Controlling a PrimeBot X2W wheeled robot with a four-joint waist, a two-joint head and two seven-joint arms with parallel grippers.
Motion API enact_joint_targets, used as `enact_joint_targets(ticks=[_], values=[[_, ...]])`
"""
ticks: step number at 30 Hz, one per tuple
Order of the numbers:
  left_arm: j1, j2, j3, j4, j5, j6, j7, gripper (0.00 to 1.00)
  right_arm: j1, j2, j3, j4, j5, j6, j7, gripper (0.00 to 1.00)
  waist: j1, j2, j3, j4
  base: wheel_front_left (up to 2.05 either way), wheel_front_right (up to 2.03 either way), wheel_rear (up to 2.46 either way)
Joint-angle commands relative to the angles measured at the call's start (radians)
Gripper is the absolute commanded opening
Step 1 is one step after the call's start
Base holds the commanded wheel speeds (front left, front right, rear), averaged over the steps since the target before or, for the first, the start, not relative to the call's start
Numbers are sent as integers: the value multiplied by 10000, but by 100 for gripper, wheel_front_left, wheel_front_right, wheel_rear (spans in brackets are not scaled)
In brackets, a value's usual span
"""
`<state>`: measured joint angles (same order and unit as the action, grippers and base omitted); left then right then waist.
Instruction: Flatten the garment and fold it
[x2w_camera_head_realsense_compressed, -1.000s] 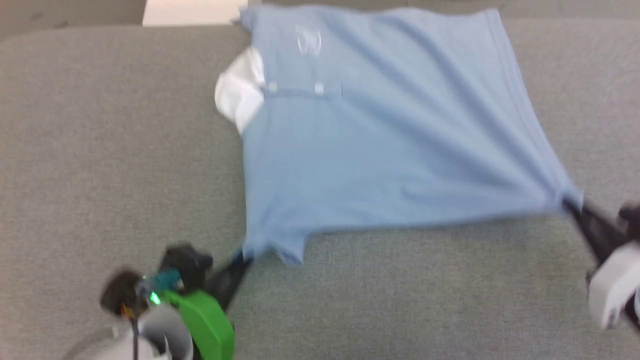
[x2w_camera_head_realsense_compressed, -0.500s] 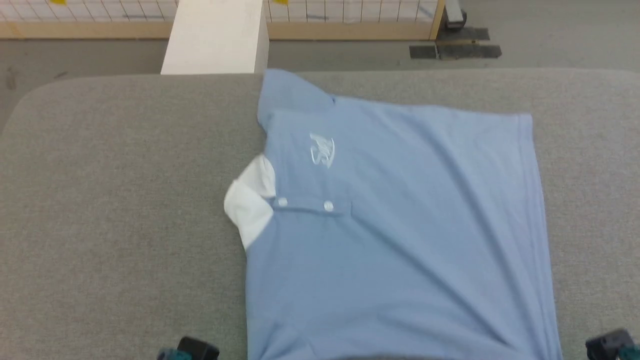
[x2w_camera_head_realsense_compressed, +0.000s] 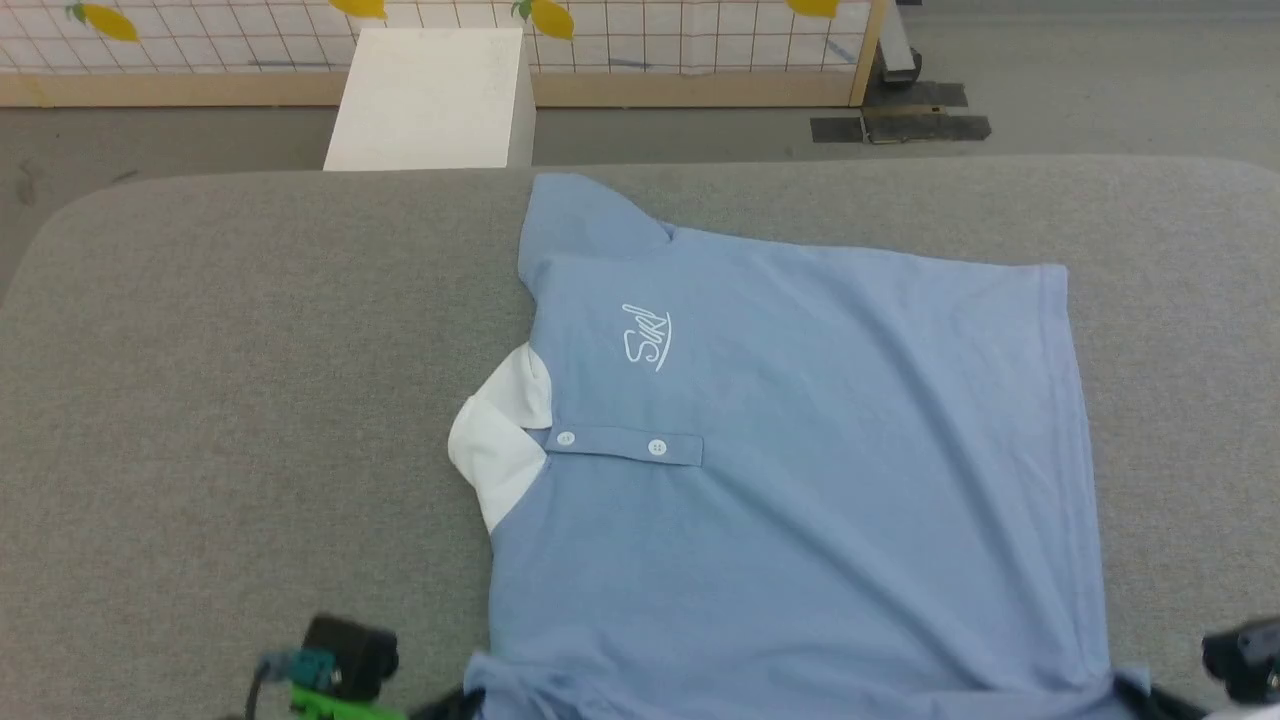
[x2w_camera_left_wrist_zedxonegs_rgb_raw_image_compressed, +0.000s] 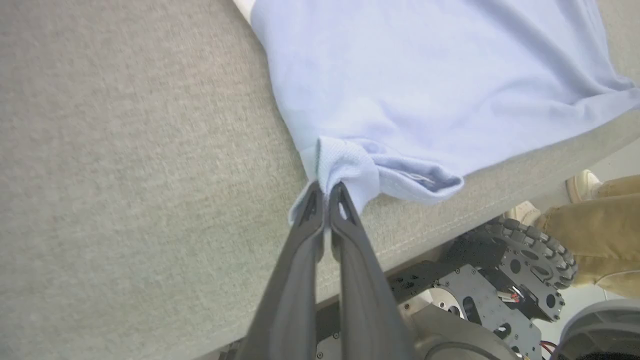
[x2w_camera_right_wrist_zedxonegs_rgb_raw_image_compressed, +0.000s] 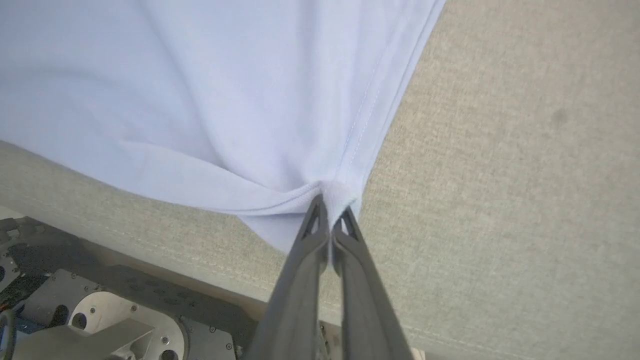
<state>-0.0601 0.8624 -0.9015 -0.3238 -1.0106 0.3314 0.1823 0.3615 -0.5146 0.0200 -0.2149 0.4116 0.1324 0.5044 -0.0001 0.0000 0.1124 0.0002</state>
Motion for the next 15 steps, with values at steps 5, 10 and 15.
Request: enact_joint_targets(ticks=[5, 10, 15], values=[[-1651, 86, 552, -222, 457, -460, 170, 0, -1488, -562, -108, -275, -118, -17, -288, 0, 1, 0, 627, -50, 0, 0, 0], [-3399, -248, 1138, 185, 697, -980, 282, 0, -3072, -1183, 115, -94, -73, -17, -460, 0, 1, 0, 1468, -109, 0, 0, 0], [-4863, -826, 1611, 1297, 600, -1575, 211, 0, -4511, -1561, 650, 432, 24, -17, -517, 0, 1, 0, 2186, -199, 0, 0, 0]])
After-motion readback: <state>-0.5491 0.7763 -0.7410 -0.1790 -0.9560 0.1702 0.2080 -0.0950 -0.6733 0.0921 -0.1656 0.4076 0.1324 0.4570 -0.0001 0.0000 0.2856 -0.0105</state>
